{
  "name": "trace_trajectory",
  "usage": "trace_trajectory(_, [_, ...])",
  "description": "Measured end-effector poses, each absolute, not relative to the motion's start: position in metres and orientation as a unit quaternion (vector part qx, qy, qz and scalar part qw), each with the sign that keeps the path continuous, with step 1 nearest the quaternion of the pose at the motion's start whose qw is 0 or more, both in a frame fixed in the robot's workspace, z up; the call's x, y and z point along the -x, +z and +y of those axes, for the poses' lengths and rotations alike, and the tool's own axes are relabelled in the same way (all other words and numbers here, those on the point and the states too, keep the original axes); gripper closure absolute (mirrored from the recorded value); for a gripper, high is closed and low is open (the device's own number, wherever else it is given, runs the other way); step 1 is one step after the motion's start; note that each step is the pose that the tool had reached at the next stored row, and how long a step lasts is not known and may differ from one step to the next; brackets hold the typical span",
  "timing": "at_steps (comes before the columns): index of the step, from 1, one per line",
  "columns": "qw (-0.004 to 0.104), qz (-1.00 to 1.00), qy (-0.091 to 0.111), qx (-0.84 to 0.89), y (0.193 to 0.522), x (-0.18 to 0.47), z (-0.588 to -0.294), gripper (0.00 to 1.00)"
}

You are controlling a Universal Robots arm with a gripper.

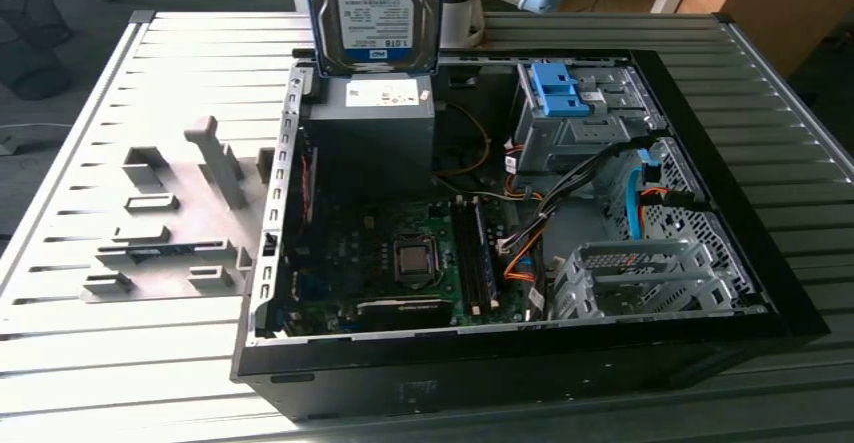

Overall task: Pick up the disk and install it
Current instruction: 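Pick up the disk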

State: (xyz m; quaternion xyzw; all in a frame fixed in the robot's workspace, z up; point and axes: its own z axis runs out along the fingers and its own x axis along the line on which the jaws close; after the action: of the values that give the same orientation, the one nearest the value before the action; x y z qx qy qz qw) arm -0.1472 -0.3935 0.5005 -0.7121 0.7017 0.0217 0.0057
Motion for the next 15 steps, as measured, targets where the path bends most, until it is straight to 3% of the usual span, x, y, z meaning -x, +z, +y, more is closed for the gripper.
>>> trace_trajectory(15, [0.005, 0.702, 0.021, 0.712, 0.5005, 0.1470, -0.4002, 0.63])
